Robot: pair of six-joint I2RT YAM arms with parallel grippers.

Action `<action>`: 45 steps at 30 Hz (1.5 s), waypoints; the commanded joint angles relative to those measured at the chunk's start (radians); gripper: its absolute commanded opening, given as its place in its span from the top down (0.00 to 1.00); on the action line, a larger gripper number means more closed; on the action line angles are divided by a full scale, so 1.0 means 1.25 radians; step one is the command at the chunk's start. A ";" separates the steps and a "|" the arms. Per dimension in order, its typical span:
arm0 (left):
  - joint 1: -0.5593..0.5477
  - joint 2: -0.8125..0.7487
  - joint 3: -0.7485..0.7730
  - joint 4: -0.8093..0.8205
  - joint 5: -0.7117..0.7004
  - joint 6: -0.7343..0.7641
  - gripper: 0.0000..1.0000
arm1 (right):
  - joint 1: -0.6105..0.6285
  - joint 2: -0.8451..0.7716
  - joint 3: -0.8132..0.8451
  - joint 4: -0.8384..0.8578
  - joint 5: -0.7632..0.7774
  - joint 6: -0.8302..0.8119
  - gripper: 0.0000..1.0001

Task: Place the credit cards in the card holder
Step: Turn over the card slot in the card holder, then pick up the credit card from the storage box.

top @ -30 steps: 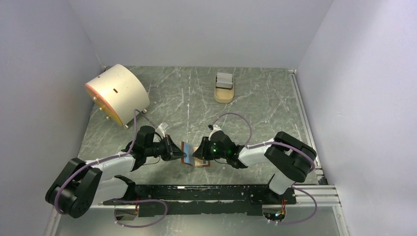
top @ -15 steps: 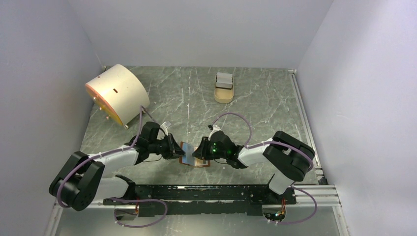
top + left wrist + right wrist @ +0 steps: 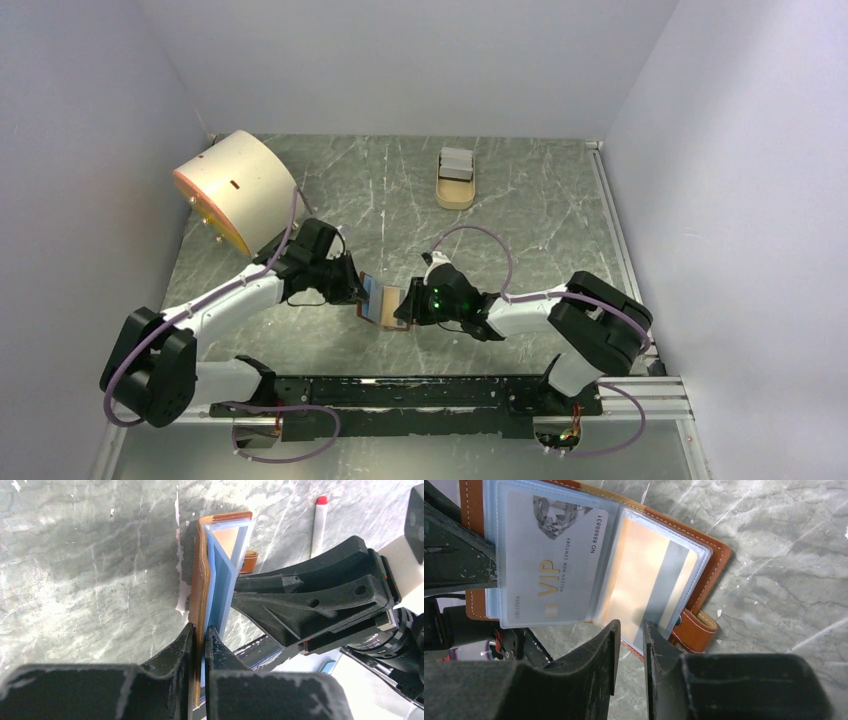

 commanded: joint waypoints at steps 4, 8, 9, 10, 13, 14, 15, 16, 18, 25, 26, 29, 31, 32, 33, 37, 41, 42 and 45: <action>-0.053 0.075 0.097 -0.129 -0.062 0.025 0.91 | 0.000 0.074 -0.009 0.003 0.006 -0.011 0.73; -0.073 0.122 0.101 -0.088 -0.032 0.012 0.91 | 0.000 0.076 -0.017 0.005 0.011 -0.010 0.73; -0.077 0.131 0.104 -0.079 -0.025 0.012 0.91 | 0.000 0.070 -0.019 -0.001 0.017 -0.013 0.73; -0.078 0.139 0.106 -0.066 -0.015 0.013 0.91 | 0.000 0.063 -0.022 -0.006 0.023 -0.015 0.73; -0.078 0.159 0.112 -0.066 -0.026 0.012 0.91 | 0.000 0.033 -0.024 -0.036 0.040 -0.024 0.73; -0.078 0.161 0.110 -0.068 -0.031 0.014 0.91 | 0.000 0.018 -0.022 -0.050 0.048 -0.028 0.71; -0.077 0.163 0.110 -0.067 -0.033 0.015 0.91 | 0.000 -0.001 -0.022 -0.063 0.056 -0.034 0.70; -0.077 0.164 0.108 -0.067 -0.033 0.015 0.91 | 0.000 -0.018 -0.022 -0.076 0.064 -0.041 0.69; -0.078 0.163 0.102 -0.067 -0.033 0.010 0.91 | 0.000 -0.060 -0.021 -0.113 0.088 -0.051 0.65; -0.074 0.115 0.055 -0.006 0.028 -0.003 0.91 | -0.008 -0.215 0.028 -0.283 0.251 -0.129 0.52; -0.073 0.112 0.046 0.013 0.049 -0.002 0.91 | -0.012 -0.232 0.047 -0.300 0.262 -0.160 0.51; -0.072 0.109 0.026 0.053 0.083 -0.005 0.90 | -0.044 -0.243 0.107 -0.329 0.258 -0.270 0.46; -0.071 0.109 0.017 0.064 0.088 -0.001 0.90 | -0.084 -0.235 0.155 -0.346 0.240 -0.339 0.45; -0.070 0.108 0.013 0.068 0.088 0.000 0.90 | -0.110 -0.225 0.183 -0.354 0.229 -0.370 0.44; -0.069 0.107 0.010 0.068 0.087 0.004 0.89 | -0.140 -0.211 0.215 -0.357 0.216 -0.398 0.43; -0.064 0.097 -0.004 0.075 0.080 0.023 0.86 | -0.260 -0.122 0.323 -0.376 0.144 -0.541 0.41; -0.052 0.091 -0.030 0.102 0.092 0.038 0.86 | -0.348 -0.007 0.439 -0.393 0.121 -0.668 0.40; -0.049 0.092 -0.033 0.106 0.096 0.042 0.86 | -0.363 0.019 0.466 -0.396 0.130 -0.696 0.40; -0.046 0.082 -0.049 0.127 0.128 0.054 0.85 | -0.400 0.091 0.536 -0.374 0.151 -0.781 0.40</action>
